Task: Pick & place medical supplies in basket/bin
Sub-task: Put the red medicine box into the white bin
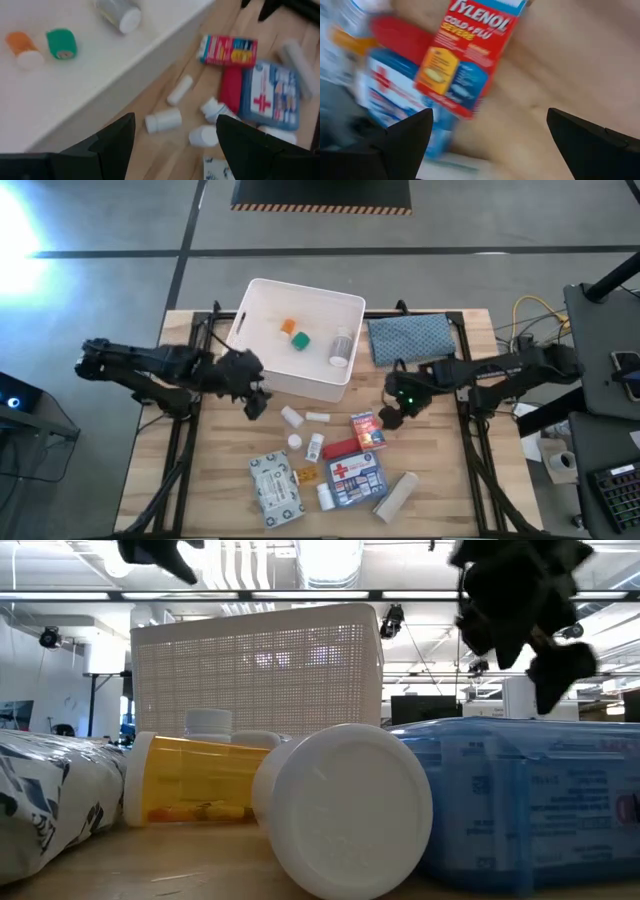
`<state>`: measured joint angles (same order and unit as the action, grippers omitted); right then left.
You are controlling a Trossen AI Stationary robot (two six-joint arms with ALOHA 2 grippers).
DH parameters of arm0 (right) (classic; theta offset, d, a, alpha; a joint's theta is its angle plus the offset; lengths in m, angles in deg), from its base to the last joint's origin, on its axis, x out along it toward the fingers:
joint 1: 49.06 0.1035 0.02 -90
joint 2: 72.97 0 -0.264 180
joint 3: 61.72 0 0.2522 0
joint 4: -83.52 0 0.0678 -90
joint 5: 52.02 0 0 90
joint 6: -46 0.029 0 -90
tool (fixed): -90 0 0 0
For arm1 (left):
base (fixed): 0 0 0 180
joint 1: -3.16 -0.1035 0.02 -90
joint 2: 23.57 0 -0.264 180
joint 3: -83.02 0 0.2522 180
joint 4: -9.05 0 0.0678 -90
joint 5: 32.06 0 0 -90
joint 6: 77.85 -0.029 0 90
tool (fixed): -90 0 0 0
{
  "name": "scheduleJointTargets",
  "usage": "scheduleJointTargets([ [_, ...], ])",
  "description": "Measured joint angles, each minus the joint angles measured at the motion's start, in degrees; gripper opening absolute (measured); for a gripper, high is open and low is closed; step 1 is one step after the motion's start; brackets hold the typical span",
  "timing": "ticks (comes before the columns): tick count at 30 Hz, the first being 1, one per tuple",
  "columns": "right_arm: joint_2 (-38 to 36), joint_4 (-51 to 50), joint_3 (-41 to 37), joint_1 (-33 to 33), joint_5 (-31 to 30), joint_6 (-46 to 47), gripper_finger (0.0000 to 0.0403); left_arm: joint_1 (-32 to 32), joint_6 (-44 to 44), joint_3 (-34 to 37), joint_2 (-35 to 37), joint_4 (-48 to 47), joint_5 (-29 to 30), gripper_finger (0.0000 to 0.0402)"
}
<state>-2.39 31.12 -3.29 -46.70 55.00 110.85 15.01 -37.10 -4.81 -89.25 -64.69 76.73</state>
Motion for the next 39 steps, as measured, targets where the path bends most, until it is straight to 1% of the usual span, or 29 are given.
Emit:
scheduleJointTargets([
  [3,-5.4,10.9,-7.3,2.5,0.5,13.8,0.0379,1.5,0.9,2.8,0.0,0.9,0.0,0.0257],
  [7,-11.7,21.5,-15.9,6.4,-4.6,28.3,0.0379,1.9,1.6,4.9,0.0,1.5,0.1,0.0257],
  [10,-14.0,26.2,-21.1,9.5,-8.9,36.5,0.0379,2.0,1.6,5.9,0.0,2.4,0.1,0.0257],
  [14,-13.7,33.1,-25.6,12.6,-12.9,43.3,0.0379,2.0,1.6,6.1,0.1,3.8,0.1,0.0257],
  [16,-12.4,37.2,-26.7,13.3,-14.0,44.5,0.0379,2.0,1.6,6.2,0.1,4.4,0.1,0.0257],
  [20,-8.1,43.9,-27.8,13.3,-14.3,44.7,0.0379,2.0,1.6,5.8,0.1,4.5,0.1,0.0257],
  [28,4.7,55.2,-27.6,13.2,-12.9,44.7,0.0379,2.0,1.7,4.7,0.1,4.8,0.1,0.0257],
  [32,9.8,62.2,-27.2,13.0,-15.0,44.8,0.0377,2.0,1.8,4.7,0.1,4.8,0.1,0.0257],
  [35,11.6,65.4,-27.2,12.5,-17.7,45.1,0.0355,2.0,2.1,4.7,0.1,4.8,0.1,0.0257],
  [39,12.1,64.7,-27.2,12.5,-18.7,45.5,0.0291,2.0,2.8,4.7,0.1,4.8,0.1,0.0257],
])
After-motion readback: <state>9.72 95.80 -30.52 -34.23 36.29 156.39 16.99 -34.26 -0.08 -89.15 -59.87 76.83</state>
